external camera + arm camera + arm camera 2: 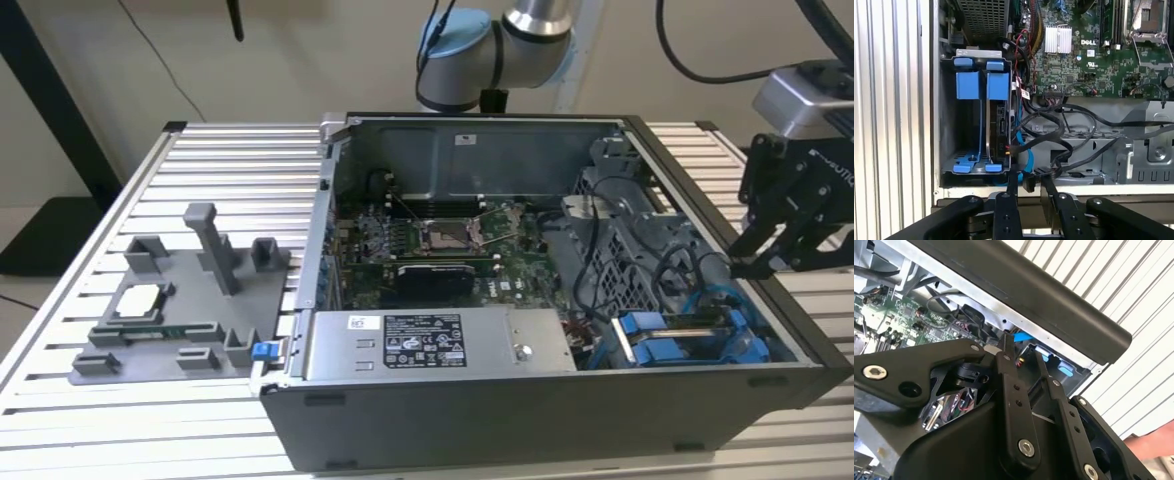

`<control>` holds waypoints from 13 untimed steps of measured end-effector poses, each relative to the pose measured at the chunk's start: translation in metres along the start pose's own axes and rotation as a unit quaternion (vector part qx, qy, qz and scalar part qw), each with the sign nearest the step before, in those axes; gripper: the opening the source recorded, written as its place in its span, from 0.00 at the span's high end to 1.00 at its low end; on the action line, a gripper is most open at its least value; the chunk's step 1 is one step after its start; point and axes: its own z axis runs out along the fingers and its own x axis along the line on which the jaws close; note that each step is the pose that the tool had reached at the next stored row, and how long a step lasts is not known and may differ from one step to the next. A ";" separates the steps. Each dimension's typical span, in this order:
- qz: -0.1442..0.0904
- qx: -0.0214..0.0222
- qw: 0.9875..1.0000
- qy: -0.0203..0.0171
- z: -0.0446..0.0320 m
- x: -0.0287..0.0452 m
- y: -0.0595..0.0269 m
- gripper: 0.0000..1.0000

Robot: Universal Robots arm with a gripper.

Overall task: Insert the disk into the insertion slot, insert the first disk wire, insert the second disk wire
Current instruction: 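Insert the second disk wire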

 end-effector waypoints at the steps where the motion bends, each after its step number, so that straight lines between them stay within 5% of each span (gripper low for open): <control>1: -0.002 0.000 1.000 0.000 0.0003 0.0002 0.0000 0.00; 13: -0.013 -0.001 1.000 0.000 0.0028 0.0048 0.0005 0.00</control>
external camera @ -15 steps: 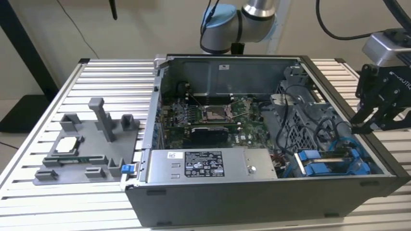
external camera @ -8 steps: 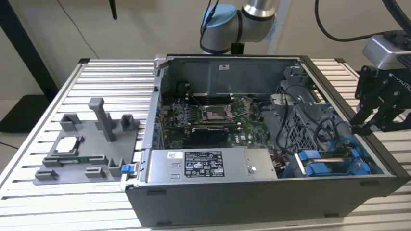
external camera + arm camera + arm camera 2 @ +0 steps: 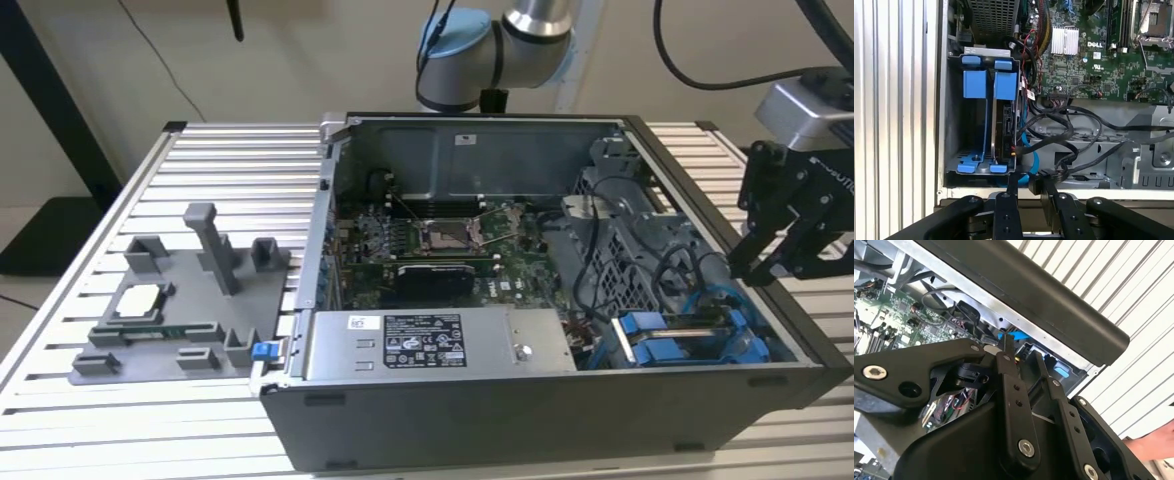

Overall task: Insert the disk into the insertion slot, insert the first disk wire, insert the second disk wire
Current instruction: 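Insert the second disk wire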

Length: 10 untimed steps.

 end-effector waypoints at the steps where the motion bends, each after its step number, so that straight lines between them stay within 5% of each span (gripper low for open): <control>1: 0.000 0.000 1.000 0.000 0.0000 0.0000 0.0003 0.00; 7: 0.000 0.000 1.000 0.000 0.0003 0.0000 0.0021 0.00; 8: 0.000 0.000 1.000 0.000 0.0004 0.0000 0.0022 1.00; 10: 0.000 0.001 1.000 0.000 0.0005 0.0000 0.0024 1.00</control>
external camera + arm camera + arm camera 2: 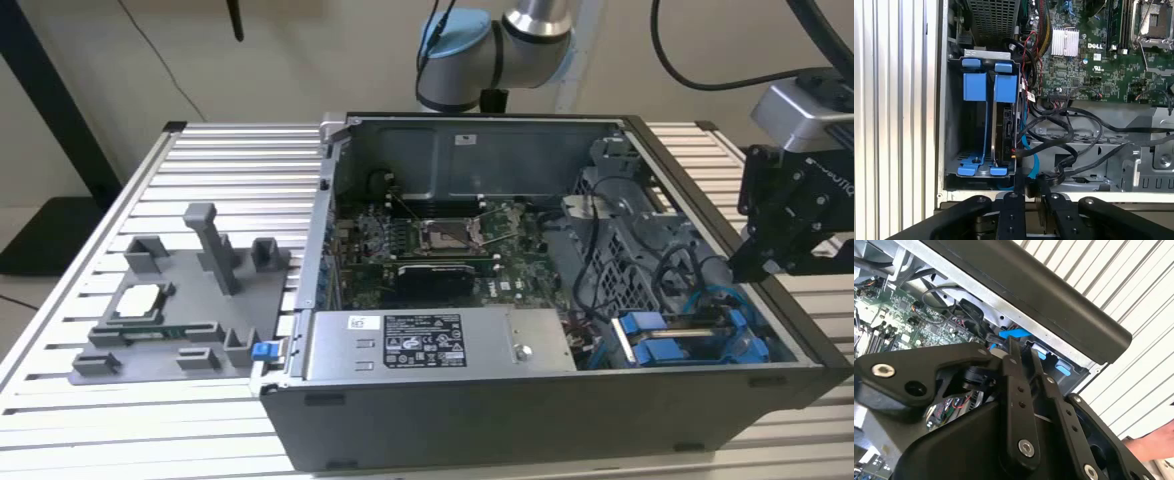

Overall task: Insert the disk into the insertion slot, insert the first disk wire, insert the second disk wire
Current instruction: 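Insert the second disk wire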

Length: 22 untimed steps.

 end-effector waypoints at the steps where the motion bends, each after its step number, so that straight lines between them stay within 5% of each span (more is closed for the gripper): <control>1: 0.000 0.000 1.000 0.000 0.0001 0.0000 0.0001 1.00; 22: 0.000 0.002 1.000 0.000 -0.0008 -0.0002 0.0015 1.00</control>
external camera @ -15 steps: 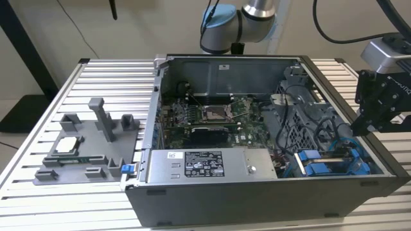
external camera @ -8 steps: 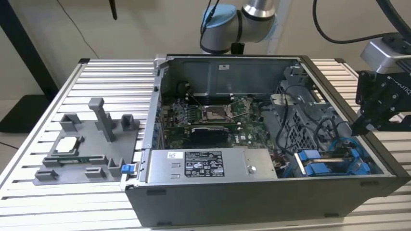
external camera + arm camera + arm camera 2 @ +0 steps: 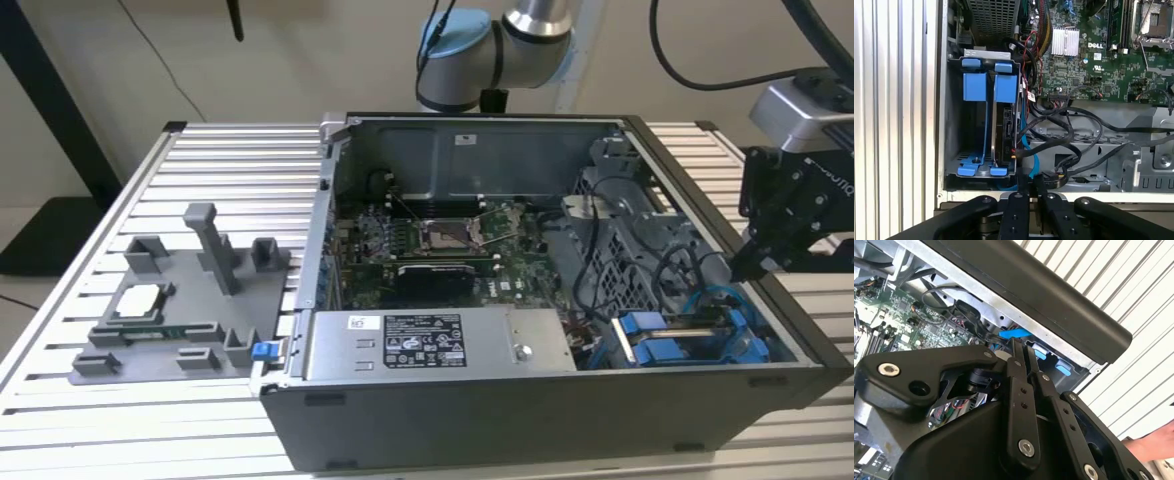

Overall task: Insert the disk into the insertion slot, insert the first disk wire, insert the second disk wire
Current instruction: 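Insert the second disk wire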

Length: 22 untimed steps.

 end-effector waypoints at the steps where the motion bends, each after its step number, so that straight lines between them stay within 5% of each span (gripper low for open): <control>1: 0.000 0.000 1.000 0.000 -0.0012 -0.0001 0.0005 1.00; 9: 0.000 0.000 1.000 0.000 -0.0123 -0.0012 0.0125 1.00; 22: 0.000 0.001 1.000 0.000 -0.0171 -0.0022 0.0443 1.00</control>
